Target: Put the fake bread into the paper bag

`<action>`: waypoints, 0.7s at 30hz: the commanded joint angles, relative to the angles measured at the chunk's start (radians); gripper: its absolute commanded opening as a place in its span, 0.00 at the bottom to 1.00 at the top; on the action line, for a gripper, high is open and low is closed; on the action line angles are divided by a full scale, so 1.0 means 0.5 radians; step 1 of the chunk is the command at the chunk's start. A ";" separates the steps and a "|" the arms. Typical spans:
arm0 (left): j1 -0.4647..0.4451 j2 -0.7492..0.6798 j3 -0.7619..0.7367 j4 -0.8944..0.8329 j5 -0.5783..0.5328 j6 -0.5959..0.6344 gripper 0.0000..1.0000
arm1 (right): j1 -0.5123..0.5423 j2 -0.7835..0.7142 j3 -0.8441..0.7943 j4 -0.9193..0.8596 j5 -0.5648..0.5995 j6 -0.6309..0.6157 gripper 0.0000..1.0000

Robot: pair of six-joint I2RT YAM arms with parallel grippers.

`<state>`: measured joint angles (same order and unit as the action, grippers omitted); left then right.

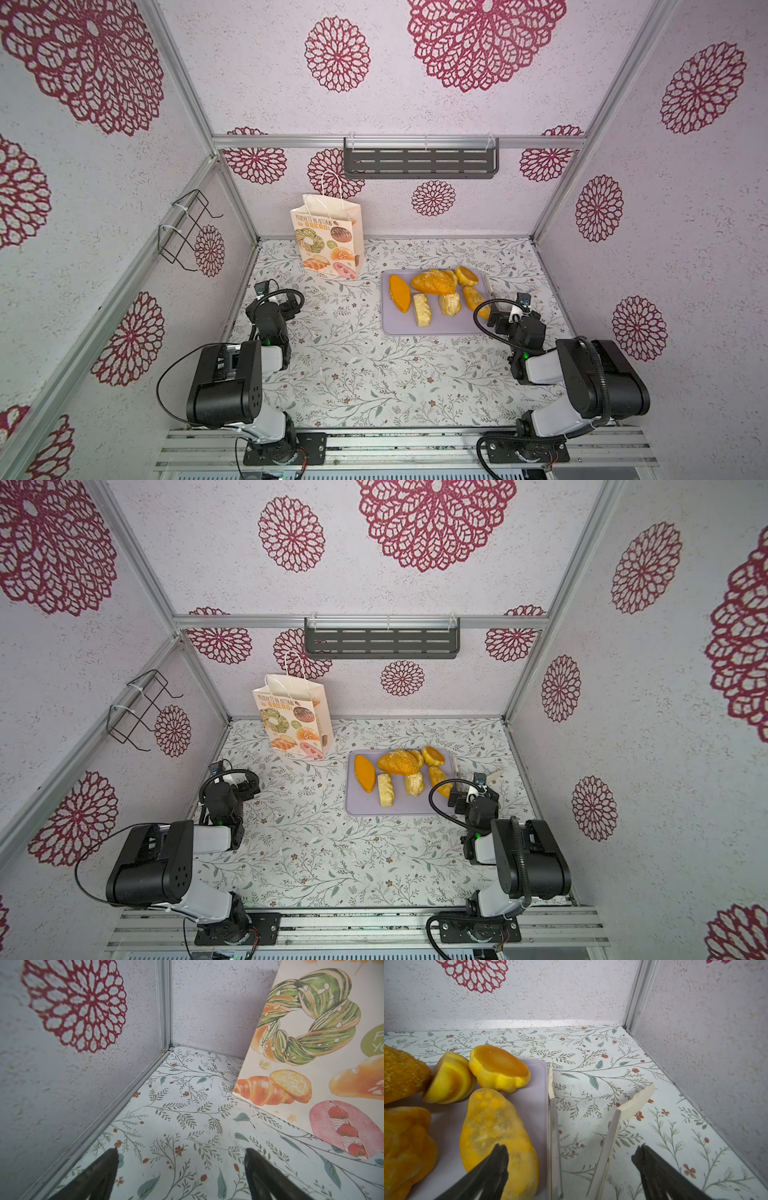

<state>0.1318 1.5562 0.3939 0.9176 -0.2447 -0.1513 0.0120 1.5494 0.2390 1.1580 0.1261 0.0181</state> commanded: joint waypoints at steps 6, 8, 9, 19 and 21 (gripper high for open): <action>0.008 -0.001 0.026 -0.002 0.060 -0.004 0.97 | -0.003 -0.030 0.041 0.058 -0.019 -0.015 0.99; 0.005 -0.002 0.019 0.003 0.053 -0.010 0.97 | -0.003 -0.031 0.041 0.062 -0.014 -0.018 0.99; 0.004 -0.005 0.006 0.023 0.017 -0.023 0.97 | -0.001 -0.031 0.038 0.065 -0.011 -0.019 0.99; -0.018 -0.209 -0.233 0.306 -0.223 -0.080 0.97 | 0.003 -0.270 -0.026 -0.030 0.119 0.026 0.99; -0.026 -0.330 -0.205 0.123 -0.274 -0.102 0.97 | 0.004 -0.349 0.055 -0.251 0.162 0.049 0.99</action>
<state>0.1280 1.4700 0.2741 1.0061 -0.3264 -0.1856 0.0120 1.4357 0.2142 1.1217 0.1604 0.0208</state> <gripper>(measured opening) 0.971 0.989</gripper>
